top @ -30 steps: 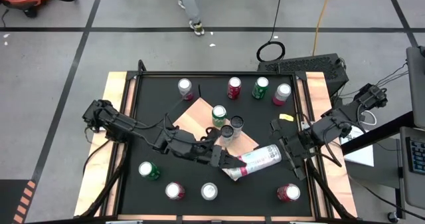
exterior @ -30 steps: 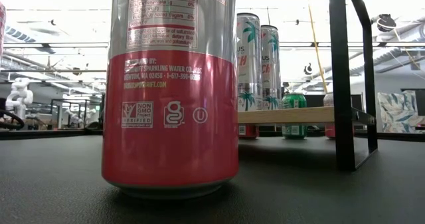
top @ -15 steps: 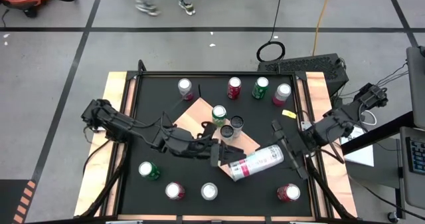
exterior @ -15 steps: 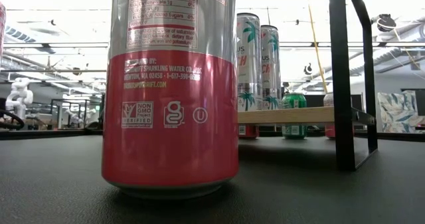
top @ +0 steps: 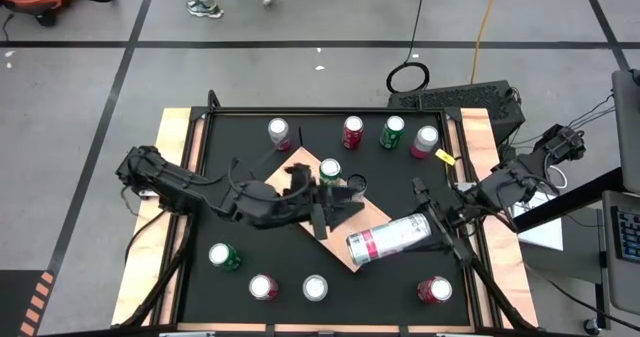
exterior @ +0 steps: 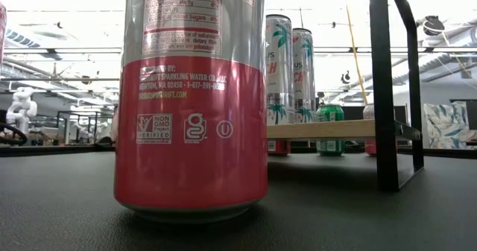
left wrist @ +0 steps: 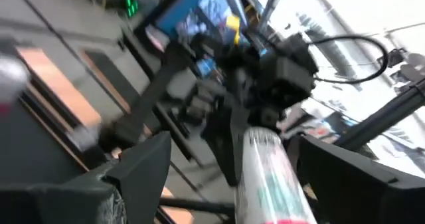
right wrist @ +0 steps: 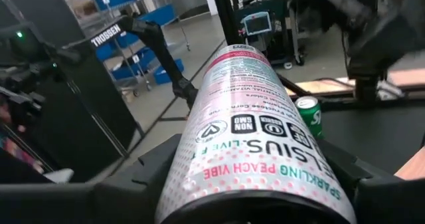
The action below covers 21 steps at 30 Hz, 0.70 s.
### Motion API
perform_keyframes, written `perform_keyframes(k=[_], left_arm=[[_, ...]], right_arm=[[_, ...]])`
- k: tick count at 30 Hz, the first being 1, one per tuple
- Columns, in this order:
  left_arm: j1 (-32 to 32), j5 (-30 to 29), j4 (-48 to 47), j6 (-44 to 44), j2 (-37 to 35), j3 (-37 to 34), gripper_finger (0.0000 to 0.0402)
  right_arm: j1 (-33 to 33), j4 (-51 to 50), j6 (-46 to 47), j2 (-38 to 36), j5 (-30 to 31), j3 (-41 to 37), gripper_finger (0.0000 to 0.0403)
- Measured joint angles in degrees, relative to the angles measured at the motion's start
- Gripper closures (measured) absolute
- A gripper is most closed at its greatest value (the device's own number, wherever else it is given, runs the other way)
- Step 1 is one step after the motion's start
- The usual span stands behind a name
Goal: Place canned beverage on shelf
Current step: Put the white soda can aligned with the other white soda can
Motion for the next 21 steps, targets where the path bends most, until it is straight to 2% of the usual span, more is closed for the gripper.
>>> perform_keyframes(k=[7,15,21], left_arm=[[-0.28,-5.31,3.67,18.9,-1.88,0.0,0.0068],[-3.49,-5.45,5.72,43.66,-1.95,0.96,0.0068],[-6.73,-6.01,3.14,53.35,-1.95,3.92,0.0068]], right_arm=[[-0.02,0.02,7.49,0.0,0.07,0.07,0.0173],[-1.24,0.0,15.71,0.0,1.85,0.09,0.0173],[-3.27,-0.88,24.14,0.0,1.74,0.09,0.0172]])
